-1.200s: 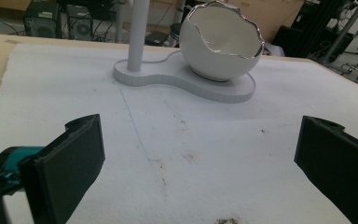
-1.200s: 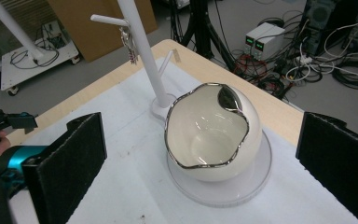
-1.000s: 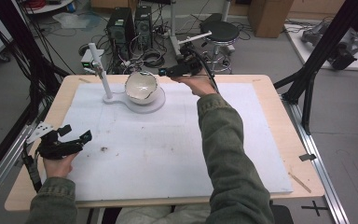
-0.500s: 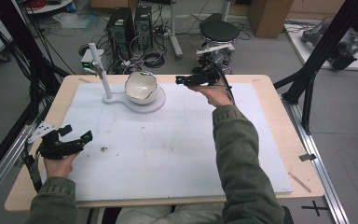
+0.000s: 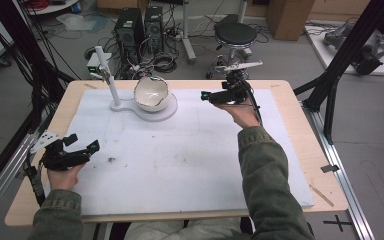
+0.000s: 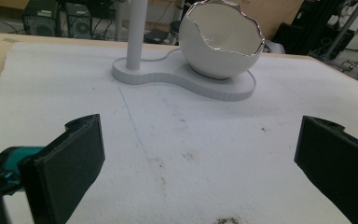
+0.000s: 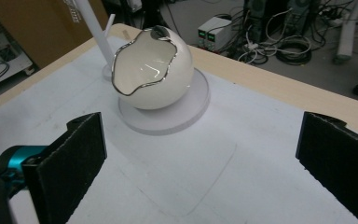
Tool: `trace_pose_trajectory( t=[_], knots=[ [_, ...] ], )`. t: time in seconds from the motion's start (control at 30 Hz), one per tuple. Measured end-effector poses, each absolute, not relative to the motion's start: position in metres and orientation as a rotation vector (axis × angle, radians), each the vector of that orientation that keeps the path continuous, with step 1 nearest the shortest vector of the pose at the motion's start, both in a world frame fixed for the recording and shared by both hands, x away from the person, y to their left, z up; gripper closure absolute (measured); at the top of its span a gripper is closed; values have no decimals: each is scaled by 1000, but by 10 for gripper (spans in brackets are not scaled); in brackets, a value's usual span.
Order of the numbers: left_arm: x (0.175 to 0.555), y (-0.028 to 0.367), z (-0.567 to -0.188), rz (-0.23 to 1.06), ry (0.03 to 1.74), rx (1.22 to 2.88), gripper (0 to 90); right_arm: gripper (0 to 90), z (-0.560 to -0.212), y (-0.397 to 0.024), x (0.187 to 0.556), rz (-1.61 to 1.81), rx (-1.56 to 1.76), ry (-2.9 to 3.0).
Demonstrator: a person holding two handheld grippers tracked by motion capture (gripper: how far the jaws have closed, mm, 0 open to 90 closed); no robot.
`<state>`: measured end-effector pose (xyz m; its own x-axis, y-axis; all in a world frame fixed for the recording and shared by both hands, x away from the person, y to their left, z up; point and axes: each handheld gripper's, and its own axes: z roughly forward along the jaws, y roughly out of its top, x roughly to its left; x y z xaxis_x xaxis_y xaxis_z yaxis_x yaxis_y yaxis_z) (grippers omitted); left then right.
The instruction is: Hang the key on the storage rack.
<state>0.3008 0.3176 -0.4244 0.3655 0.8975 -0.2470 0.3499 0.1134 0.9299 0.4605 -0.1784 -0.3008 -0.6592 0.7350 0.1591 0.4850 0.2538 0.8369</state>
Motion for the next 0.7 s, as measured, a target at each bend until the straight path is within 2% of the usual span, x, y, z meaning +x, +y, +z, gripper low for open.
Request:
trace_pose_trajectory(
  t=[0.7],
  knots=[
    [299, 317, -424, 589, 1195, 1471, 20, 6, -327, -222, 423, 1375, 1194, 2196]
  ],
)
